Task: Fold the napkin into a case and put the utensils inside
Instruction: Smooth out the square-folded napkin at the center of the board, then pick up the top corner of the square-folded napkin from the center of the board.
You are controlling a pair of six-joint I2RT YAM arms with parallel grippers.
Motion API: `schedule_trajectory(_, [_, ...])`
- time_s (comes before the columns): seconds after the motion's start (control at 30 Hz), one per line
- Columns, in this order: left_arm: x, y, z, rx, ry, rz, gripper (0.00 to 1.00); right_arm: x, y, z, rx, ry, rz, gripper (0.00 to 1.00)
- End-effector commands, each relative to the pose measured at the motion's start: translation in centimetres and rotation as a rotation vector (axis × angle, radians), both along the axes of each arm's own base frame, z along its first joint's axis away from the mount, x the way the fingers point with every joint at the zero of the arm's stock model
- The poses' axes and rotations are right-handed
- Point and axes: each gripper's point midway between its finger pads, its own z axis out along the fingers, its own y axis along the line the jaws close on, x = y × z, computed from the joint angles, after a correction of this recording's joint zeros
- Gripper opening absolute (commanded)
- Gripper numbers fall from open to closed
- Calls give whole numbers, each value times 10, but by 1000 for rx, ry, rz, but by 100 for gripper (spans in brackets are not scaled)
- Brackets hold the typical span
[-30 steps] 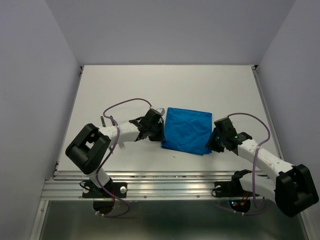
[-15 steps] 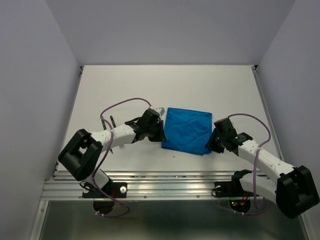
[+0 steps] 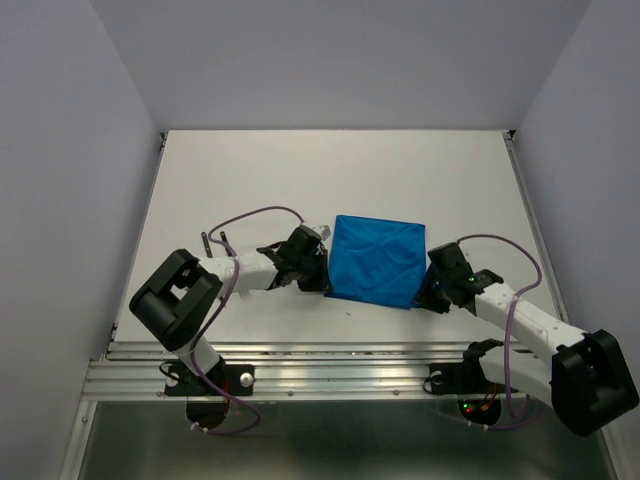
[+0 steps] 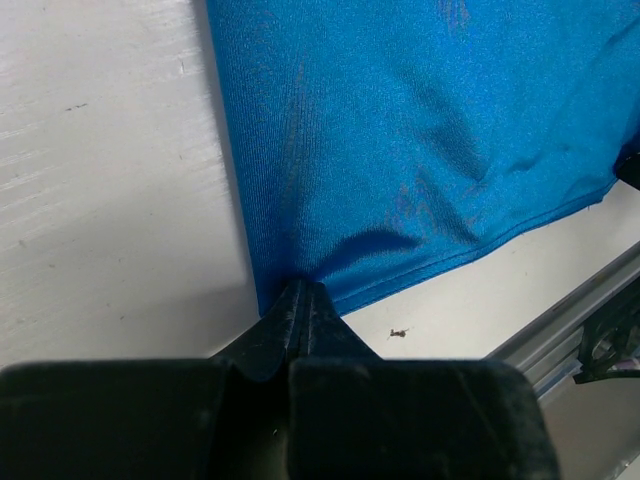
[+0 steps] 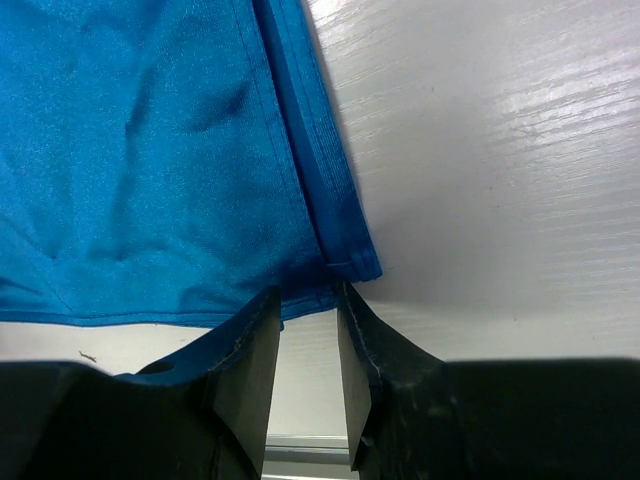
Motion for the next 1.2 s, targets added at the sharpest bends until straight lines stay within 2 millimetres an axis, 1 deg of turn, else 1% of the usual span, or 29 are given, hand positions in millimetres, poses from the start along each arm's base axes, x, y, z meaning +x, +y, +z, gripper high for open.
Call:
schedule_trajectory(0.0, [-3,8,11,34,-22,-1,0,1,-3,-1,-12,-7,-25,35])
schedule_trajectory(0.07, [-2,9,20,31,-35,-1,0,0,-3,-1,-22,-6,-22,35])
schedule_trajectory(0.13, [0,8,29,22,-51,-4,0,-2,-8,-3,-44,1,-32,36])
schedule_trajectory(0.23, [1,8,39,17,-74,-5,0,-1,-7,-3,-38,-3,-34,36])
schedule_trajectory(0.3, [2,11,43,23,-82,-1,0,-1,-6,-4,-34,-2,-32,36])
schedule_trajectory(0.37, [3,10,46,21,-91,0,0,0,1,-4,3,-8,-18,33])
schedule_trajectory(0.43, [5,8,50,14,-97,-1,0,-2,6,-6,31,2,-8,33])
schedule_trajectory(0.67, [7,7,51,10,-100,6,0,-3,8,1,44,-23,-4,24])
schedule_trajectory(0.8, [9,6,52,11,-104,6,0,2,8,8,35,-43,2,18])
schedule_trajectory(0.83, [10,5,53,11,-107,2,0,3,9,10,40,-47,9,13])
schedule_trajectory(0.93, [13,4,57,11,-119,-1,0,5,10,13,47,-61,12,2])
schedule_trajectory(1.17, [25,7,69,36,-166,32,0,16,13,35,70,-131,6,1])
